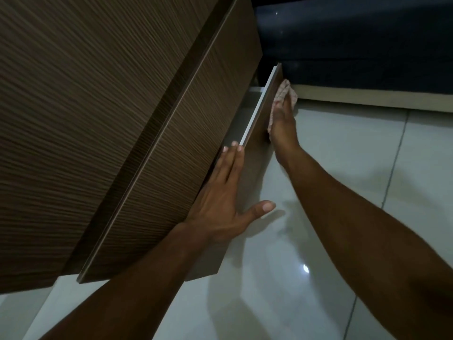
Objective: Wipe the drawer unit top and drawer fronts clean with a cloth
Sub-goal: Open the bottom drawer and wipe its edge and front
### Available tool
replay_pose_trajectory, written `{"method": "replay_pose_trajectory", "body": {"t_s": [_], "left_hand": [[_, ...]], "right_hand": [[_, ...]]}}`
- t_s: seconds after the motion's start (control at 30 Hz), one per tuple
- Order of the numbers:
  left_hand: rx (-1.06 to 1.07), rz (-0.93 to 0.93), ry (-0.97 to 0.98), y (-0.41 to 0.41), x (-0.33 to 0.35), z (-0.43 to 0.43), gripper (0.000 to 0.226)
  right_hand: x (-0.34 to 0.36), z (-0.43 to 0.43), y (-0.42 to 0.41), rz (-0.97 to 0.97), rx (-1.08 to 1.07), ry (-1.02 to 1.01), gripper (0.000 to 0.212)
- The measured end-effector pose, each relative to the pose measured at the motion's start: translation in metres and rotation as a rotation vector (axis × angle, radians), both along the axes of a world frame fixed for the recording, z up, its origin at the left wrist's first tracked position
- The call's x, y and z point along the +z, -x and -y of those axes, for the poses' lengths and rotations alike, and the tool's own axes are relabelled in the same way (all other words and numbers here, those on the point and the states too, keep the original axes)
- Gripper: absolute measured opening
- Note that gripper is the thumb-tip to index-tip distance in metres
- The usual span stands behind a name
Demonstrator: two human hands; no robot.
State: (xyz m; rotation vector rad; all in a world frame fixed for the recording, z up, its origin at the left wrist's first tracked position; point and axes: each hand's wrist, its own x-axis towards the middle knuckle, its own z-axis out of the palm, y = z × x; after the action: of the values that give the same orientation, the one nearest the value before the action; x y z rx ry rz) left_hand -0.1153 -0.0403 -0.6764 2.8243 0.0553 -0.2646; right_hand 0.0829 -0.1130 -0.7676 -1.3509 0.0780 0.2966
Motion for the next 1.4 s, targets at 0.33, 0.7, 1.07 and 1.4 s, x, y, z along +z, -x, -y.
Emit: {"method": "replay_pose_trajectory", "body": {"t_s": [0.33,0.7,1.07,1.4], "left_hand": [[-0.086,0.043,-0.108,0.000,-0.001,0.003,0.109],[-0.054,0.084,-0.130,0.002,-0.002,0.005,0.108],[0.064,0.053,-0.168,0.044,-0.003,0.017,0.106],[-0.085,-0.102,-0.287,0.136,-0.002,0.007,0.092]], "right_hand": [[-0.002,-0.002,-0.008,0.064,0.014,0.018,0.053],[-0.009,-0.001,0.073,-0.011,-0.067,0.215,0.044],[0.004,0.034,0.144,0.014,0.164,0.453,0.019],[0.027,0.043,0.180,0.056,0.455,0.257,0.012]]}}
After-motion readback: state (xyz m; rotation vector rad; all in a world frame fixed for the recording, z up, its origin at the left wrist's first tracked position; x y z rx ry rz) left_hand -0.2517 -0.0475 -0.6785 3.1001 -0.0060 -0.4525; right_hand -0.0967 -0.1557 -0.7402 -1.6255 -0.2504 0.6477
